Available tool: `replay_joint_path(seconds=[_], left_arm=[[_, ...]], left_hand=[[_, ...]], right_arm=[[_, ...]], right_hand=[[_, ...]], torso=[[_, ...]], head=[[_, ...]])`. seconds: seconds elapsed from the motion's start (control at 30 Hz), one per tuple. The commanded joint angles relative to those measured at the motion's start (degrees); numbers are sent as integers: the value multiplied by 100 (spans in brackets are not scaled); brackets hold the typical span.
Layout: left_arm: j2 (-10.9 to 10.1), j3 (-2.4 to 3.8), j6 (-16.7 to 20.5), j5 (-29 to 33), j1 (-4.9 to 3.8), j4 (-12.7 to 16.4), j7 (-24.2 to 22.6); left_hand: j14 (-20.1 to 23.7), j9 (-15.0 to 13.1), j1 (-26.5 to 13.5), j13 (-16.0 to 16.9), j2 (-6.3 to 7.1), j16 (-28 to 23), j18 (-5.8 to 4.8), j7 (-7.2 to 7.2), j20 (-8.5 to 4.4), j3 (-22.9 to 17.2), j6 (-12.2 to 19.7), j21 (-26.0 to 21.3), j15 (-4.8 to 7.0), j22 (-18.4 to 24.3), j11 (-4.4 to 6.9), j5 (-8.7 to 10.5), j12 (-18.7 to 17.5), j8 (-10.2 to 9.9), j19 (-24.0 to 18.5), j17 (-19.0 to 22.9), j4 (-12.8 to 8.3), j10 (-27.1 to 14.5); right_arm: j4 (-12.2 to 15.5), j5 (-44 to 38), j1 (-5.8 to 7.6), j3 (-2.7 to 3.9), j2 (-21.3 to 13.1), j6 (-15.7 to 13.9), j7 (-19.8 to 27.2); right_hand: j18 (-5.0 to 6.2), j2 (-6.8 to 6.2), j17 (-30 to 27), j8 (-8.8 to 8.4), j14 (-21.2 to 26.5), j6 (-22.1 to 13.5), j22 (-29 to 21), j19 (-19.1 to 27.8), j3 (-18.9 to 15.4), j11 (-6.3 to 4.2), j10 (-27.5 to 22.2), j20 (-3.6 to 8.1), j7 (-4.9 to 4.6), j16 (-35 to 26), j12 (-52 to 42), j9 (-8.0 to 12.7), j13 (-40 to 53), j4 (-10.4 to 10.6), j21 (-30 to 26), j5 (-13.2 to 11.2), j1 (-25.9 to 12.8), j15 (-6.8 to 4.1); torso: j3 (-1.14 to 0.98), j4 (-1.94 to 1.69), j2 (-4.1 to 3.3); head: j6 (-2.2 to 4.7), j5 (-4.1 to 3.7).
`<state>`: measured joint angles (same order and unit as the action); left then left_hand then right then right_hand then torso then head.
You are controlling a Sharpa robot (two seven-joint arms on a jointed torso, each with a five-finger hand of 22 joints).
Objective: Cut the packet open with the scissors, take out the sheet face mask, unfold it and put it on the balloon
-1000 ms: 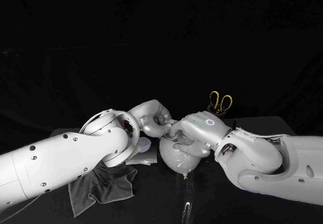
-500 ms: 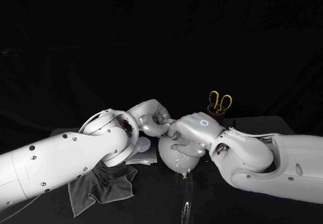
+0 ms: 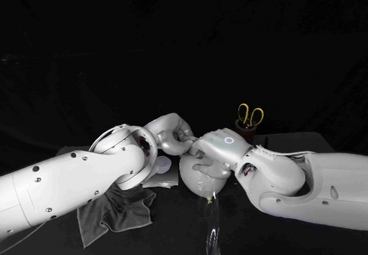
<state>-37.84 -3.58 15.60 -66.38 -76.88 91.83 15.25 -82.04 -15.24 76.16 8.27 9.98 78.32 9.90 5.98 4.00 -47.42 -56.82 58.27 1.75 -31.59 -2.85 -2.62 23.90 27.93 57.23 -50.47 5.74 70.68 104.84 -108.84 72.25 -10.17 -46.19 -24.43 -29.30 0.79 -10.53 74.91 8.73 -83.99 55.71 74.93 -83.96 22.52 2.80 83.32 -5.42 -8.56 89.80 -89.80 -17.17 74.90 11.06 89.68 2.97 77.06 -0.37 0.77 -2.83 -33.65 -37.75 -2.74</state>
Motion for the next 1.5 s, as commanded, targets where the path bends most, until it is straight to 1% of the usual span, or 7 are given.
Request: replay_joint_path(seconds=[0.03,0.1,0.2,0.27,0.43,1.1,1.5], left_arm=[[36,6,-9,13,-2,55,-110],[36,6,-9,13,-2,53,-109],[36,6,-10,14,-2,49,-109],[37,6,-11,14,-2,44,-109],[36,6,-13,15,-2,32,-110],[40,6,-5,16,-2,8,-109],[48,6,-6,16,-2,-2,-105]], left_hand=[[10,-308,-17,0,-49,20,63,2,-53,-22,-31,39,39,-5,110,-17,19,76,0,-4,-5,145],[10,-308,-17,0,-49,20,63,2,-53,-22,-31,39,39,-5,110,-17,19,76,0,-4,-5,145],[10,-308,-17,0,-49,20,63,2,-53,-22,-31,39,39,-5,110,-17,19,76,0,-4,-5,145],[10,-308,-17,0,-49,20,63,2,-53,-22,-31,39,39,-5,110,-17,19,76,0,-4,-5,145],[10,-308,-17,0,-49,20,63,2,-53,-22,-31,39,39,-5,110,-17,19,76,0,-4,-5,145],[8,-310,-24,-1,-50,21,63,1,-54,-31,-34,43,40,-6,110,-17,22,80,2,-1,-8,152],[6,-313,-30,-2,-48,21,63,1,-54,-38,-34,47,40,-8,111,-18,22,82,2,1,-13,155]], right_arm=[[-15,-111,0,4,18,142,-104],[4,-98,-2,4,18,123,-96],[47,-81,-6,4,8,97,-82],[75,-76,-8,4,-2,89,-74],[136,-50,-11,4,-31,58,-52],[400,5,-14,5,-186,-85,5],[624,77,-13,9,-324,-421,129]], right_hand=[[-79,198,1509,45,-601,175,1507,-604,79,87,668,-56,25,20,-20,-8,1510,57,32,-9,14,25],[-79,301,1509,112,-601,312,1507,-604,156,51,668,-48,74,20,-20,-30,1510,68,32,-12,37,2],[-79,385,1509,235,-601,539,1507,-604,274,-37,668,2,181,20,-20,-71,1510,43,32,-12,86,-76],[-79,388,1509,313,-601,659,1507,-604,335,-98,668,51,249,20,-20,-98,1510,14,32,-13,103,-130],[-79,369,1509,417,-601,772,1507,-604,417,-178,668,121,332,20,-20,-134,1510,-30,32,-13,103,-197],[-79,332,1509,546,-601,834,1507,-604,553,-246,668,191,404,20,-20,-185,1510,-172,32,-11,159,-259],[-79,260,1509,620,-601,844,1507,-604,598,-272,668,218,430,20,-20,-217,1510,-273,32,-11,177,-285]], torso=[[-1,-1,-2],[-1,-3,-3],[1,3,-3],[2,4,-2],[0,2,0],[-5,6,0],[-3,3,2]], head=[[-8,-4],[-8,-6],[-10,-11],[-11,-11],[-25,-8],[-41,-22],[-41,-32]])
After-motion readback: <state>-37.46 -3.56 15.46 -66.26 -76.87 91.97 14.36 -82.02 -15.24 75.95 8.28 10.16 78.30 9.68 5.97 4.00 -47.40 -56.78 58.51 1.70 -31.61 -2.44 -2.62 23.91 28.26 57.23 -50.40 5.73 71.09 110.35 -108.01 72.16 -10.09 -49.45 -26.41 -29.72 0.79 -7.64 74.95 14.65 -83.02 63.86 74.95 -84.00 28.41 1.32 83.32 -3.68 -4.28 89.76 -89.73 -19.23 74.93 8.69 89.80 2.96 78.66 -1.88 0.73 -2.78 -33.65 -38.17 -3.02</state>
